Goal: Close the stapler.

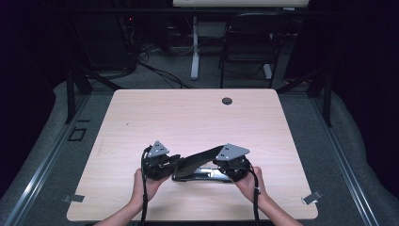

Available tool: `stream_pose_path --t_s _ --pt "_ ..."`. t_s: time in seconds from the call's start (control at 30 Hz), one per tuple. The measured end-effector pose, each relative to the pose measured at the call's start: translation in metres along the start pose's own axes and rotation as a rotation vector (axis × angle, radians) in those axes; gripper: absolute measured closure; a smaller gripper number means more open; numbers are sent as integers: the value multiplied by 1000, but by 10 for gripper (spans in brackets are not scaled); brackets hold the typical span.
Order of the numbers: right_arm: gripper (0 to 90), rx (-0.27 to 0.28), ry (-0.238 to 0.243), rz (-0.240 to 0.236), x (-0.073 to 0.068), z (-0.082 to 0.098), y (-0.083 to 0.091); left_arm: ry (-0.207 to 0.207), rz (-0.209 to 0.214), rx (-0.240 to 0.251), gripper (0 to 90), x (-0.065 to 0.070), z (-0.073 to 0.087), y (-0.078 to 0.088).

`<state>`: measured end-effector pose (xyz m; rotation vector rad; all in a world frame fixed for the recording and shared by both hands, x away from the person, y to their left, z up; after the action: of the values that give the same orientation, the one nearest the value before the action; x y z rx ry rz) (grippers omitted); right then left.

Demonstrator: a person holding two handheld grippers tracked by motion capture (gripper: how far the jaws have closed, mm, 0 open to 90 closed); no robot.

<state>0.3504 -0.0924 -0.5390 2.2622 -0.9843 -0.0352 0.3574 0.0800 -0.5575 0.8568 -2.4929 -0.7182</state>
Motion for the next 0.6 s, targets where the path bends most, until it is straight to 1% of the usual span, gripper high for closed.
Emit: stream_pose_path --t_s 0.07,0.1,0.17,0.2,0.23,0.27,0.3,0.33,0.37,0.43,0.53,0.6 --pt "900 -7 1 4 1 4 -1 6 2 -7 758 -2 1 0" --pt "900 -11 1 3 1 6 -1 5 -7 -3 753 -4 1 0" --pt "900 -25 -3 6 3 11 -1 12 2 -9 742 -5 1 1" --pt "900 -36 -5 9 3 14 -2 13 -13 -2 737 -5 1 1" --pt "900 -36 -7 11 5 17 -1 14 -1 -11 733 -5 1 1" --pt "897 -44 -15 9 5 20 -1 15 -11 -5 729 -5 1 1" --pt "895 -58 -15 12 7 23 -1 12 7 -12 729 -4 1 2" --pt "895 -62 -17 13 8 26 -1 12 7 -13 729 -4 2 2" --pt "895 -73 -18 12 9 29 -1 14 7 -6 726 -4 1 2" --pt "895 -96 -21 17 12 36 1 4 9 -2 721 -5 0 4" --pt "895 -118 -31 22 16 44 1 17 4 18 708 -10 -3 11" --pt "895 -136 -39 30 18 48 1 28 0 21 696 -13 -3 15"
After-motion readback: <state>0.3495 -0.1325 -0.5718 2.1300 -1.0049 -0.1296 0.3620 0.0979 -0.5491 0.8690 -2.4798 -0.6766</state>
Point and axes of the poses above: each handheld gripper's, and its own axes: y roughly backward along the jaws, z roughly out of its underside, x roughly to its right, the point moved 8 cm from there along -y, roughly forward along the jaws, and after that the axes turned 5 degrees about z, right-handed, at the moved point
